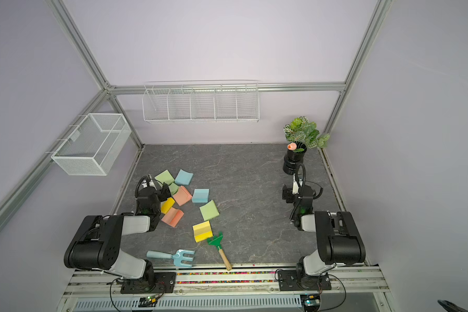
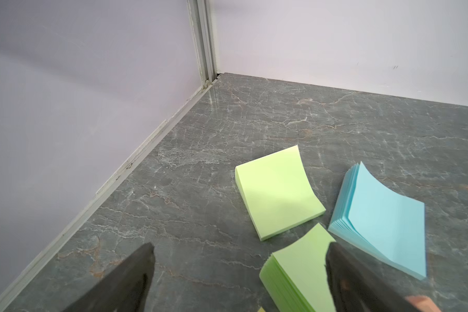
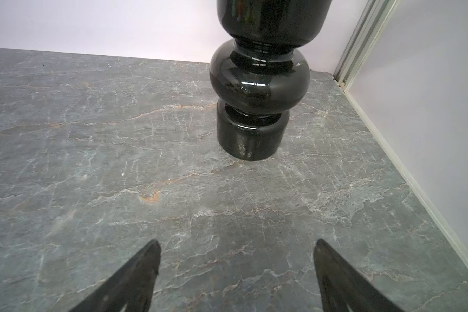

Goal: Tear off pages from different memo pads
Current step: Adjust the memo pad at the center of the board.

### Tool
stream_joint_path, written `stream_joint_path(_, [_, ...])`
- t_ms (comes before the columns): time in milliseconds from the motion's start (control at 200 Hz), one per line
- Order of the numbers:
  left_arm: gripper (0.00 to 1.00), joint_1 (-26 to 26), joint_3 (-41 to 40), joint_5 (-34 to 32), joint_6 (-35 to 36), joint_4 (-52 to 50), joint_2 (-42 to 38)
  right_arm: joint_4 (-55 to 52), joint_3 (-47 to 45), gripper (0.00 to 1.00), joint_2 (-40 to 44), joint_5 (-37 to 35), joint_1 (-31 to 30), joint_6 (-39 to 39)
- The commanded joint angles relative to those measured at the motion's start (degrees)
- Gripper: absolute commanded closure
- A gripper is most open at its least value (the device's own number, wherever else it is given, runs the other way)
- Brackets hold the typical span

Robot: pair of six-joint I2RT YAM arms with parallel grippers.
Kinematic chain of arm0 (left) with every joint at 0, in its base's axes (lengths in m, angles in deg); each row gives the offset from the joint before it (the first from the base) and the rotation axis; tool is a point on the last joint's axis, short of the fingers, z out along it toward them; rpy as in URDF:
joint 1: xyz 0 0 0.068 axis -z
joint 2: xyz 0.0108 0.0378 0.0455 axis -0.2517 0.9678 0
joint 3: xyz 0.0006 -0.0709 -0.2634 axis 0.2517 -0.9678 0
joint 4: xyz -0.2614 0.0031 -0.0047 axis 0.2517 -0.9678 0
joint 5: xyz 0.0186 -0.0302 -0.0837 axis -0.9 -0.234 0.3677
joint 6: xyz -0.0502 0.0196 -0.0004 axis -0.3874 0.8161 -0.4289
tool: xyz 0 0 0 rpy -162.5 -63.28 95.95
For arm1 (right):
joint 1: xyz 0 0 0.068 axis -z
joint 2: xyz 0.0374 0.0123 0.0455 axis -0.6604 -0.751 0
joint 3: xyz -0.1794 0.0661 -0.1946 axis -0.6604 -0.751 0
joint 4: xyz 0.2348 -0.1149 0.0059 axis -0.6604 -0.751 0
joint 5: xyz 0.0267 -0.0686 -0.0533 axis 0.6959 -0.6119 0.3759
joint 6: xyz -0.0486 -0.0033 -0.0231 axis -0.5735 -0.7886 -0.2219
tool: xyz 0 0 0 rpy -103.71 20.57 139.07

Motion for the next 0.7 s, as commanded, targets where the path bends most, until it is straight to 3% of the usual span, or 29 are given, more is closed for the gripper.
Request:
stream_joint_path(0, [0.01,-0.29,1.63,0.80,0.34,-0.06,-0.63,-0.08,0.32,0.11,0.64,0.57,-0.31,0.53])
stream_joint_path(695, [0.01,-0.25,1.67,0.80,0.32,-0.11,-0.69,0.31,0.26,0.11,0.47,-0.10,-0.01,1.23])
